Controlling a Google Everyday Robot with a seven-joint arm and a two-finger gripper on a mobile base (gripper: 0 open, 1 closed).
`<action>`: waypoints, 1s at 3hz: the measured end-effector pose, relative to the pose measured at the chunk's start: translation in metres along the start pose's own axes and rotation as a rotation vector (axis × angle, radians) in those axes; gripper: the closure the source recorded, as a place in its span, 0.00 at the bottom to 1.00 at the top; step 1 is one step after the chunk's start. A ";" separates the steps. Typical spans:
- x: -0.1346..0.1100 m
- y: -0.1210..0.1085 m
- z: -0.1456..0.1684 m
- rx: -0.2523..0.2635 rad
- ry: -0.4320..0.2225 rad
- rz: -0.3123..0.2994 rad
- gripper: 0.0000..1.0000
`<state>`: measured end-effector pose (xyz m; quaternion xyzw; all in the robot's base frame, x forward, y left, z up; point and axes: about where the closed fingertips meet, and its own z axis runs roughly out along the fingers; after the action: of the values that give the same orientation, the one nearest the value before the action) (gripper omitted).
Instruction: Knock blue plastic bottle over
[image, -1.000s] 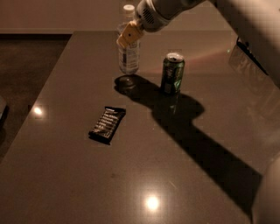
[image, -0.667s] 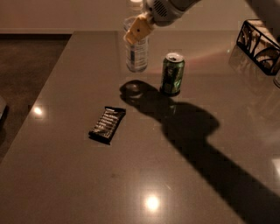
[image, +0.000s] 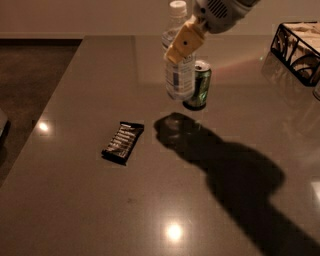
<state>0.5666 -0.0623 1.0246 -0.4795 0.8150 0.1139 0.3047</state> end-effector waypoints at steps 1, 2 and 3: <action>0.040 0.016 -0.015 -0.022 0.104 0.017 1.00; 0.072 0.027 -0.022 -0.016 0.220 0.020 1.00; 0.102 0.036 -0.020 -0.015 0.371 -0.025 1.00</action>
Offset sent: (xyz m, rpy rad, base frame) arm -0.0881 -0.0861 -0.0500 -0.3477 0.2095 -0.0709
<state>0.4927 -0.1257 0.9747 -0.5044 0.8504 0.0258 0.1472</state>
